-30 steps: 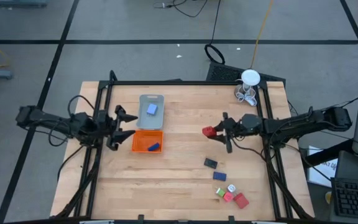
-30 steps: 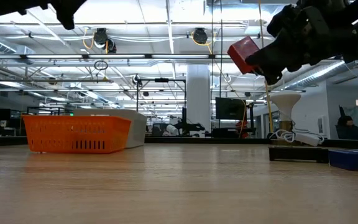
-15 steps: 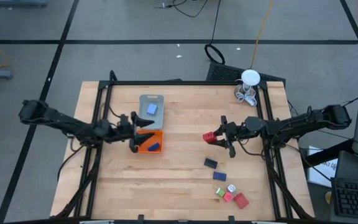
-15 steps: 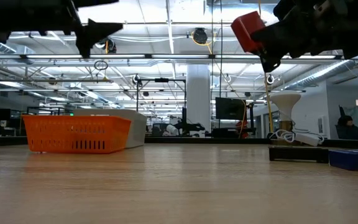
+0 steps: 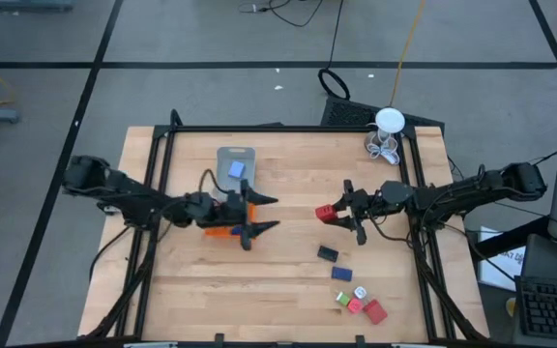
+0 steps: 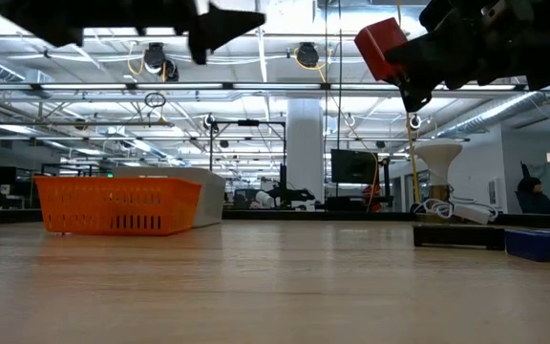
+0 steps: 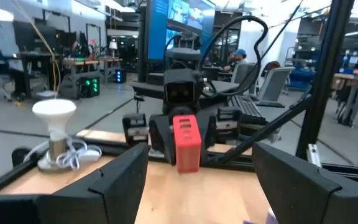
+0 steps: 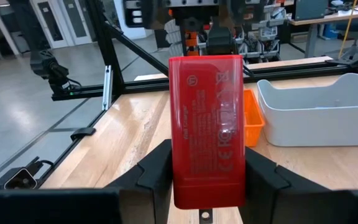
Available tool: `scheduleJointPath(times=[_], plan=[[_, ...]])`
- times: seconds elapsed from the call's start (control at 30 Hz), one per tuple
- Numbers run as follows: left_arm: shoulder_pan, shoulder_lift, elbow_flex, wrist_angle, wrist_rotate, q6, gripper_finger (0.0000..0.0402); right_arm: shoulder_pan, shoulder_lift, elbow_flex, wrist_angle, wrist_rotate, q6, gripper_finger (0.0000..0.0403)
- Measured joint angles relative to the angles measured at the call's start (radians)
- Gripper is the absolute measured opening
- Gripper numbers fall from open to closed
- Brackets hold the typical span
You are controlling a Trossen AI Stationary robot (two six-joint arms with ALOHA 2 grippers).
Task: Pick & Place Office items
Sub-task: Put the top red charger adapter into the gray bin
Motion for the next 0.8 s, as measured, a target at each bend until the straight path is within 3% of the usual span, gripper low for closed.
scheduleJointPath(times=[0.3, 0.47, 0.8], plan=[[0.02, 0.134, 0.132, -0.041, -0.025, 0.082, 0.0292, 0.0, 0.0, 0.0, 0.009, 0.01, 0.0, 0.0126], [0.041, 0.135, 0.141, -0.093, -0.035, 0.067, 0.0292, 0.02, 0.04, 0.001, 0.067, 0.126, 0.0, 0.0126], [0.058, 0.135, 0.141, -0.118, -0.035, 0.042, 0.0292, 0.039, 0.223, 0.003, 0.393, 0.159, -0.027, 0.0126]])
